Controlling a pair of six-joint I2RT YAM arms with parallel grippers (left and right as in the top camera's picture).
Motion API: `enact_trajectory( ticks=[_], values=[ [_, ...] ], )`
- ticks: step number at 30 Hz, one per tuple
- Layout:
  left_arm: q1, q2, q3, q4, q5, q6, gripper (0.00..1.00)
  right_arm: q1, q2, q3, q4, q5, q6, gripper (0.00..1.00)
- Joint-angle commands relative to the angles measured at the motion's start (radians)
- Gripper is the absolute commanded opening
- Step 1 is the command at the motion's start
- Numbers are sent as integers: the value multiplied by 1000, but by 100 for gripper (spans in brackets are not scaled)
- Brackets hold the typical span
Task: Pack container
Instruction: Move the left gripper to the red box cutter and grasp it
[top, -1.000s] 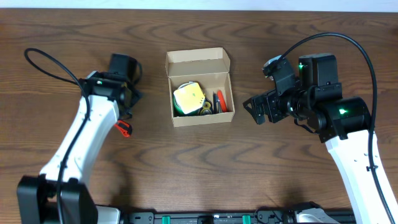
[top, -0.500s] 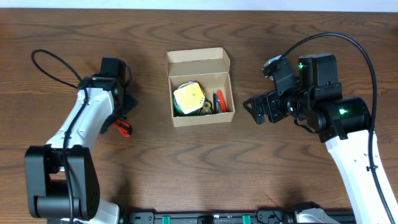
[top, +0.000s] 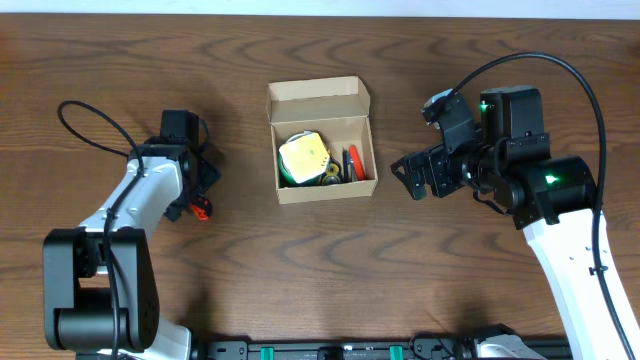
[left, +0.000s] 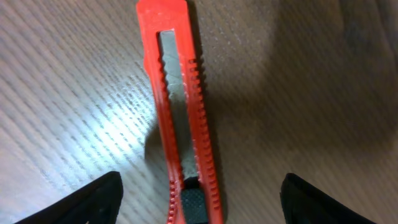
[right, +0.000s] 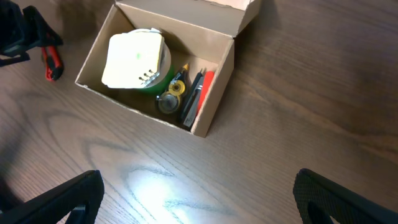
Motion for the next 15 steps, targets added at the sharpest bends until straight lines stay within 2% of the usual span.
enact_trajectory(
  ticks=[1,10,15],
  values=[
    [4,36,-12,11,0,-30,79,-6,-13,4,-1,-6,-11,99],
    [4,87,-13,18,4,-30,71,-6,-13,4,-1,-6,-11,99],
    [4,114,-13,23,8,-31,61,-6,-13,4,-1,-6,-11,99]
  ],
)
